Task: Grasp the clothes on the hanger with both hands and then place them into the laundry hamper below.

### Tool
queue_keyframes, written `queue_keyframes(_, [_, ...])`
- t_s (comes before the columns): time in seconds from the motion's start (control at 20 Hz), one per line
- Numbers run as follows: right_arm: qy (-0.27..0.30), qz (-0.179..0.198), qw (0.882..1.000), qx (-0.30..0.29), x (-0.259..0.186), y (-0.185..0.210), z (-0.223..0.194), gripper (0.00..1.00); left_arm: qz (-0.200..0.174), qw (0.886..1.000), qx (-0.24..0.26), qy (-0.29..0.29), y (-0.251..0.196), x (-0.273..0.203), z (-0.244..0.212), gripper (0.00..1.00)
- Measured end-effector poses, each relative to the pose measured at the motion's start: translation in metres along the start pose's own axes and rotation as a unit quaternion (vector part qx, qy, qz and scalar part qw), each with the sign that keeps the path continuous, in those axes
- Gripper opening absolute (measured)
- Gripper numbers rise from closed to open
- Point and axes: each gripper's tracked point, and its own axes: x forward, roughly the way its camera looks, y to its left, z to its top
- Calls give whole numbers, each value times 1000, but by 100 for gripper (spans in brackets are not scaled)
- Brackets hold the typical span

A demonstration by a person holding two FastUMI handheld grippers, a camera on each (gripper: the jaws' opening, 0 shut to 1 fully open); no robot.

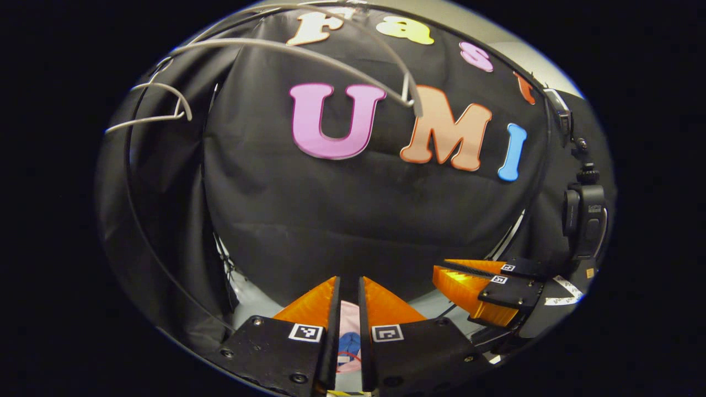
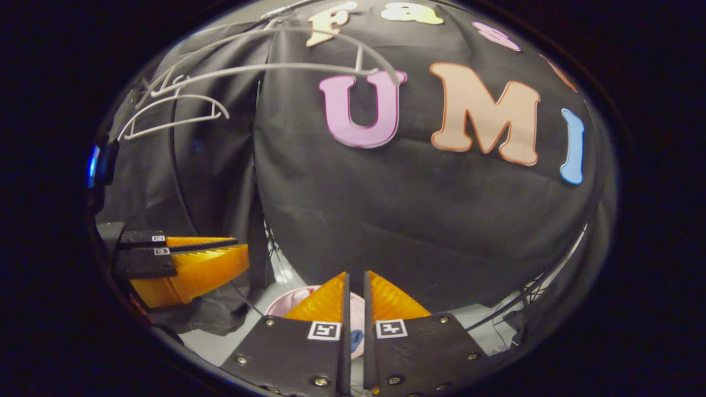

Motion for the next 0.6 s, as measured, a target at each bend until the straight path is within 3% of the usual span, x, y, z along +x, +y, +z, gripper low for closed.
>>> queue_keyframes(0.45, [-151, -46, 987, -12, -54, -24, 113, 9, -25, 990, 36, -134, -31, -31, 112, 18])
queue_keyframes(0.5, [-165, -48, 985, -12, -63, -25, 124, 9, -22, 988, 40, -147, -32, -35, 124, 10])
queue_keyframes(0.55, [-177, -48, 983, -12, -71, -25, 133, 9, -25, 986, 42, -159, -37, -40, 133, 10])
queue_keyframes(0.6, [-187, -49, 981, -11, -78, -26, 140, 9, -29, 984, 43, -170, -40, -43, 142, 19])
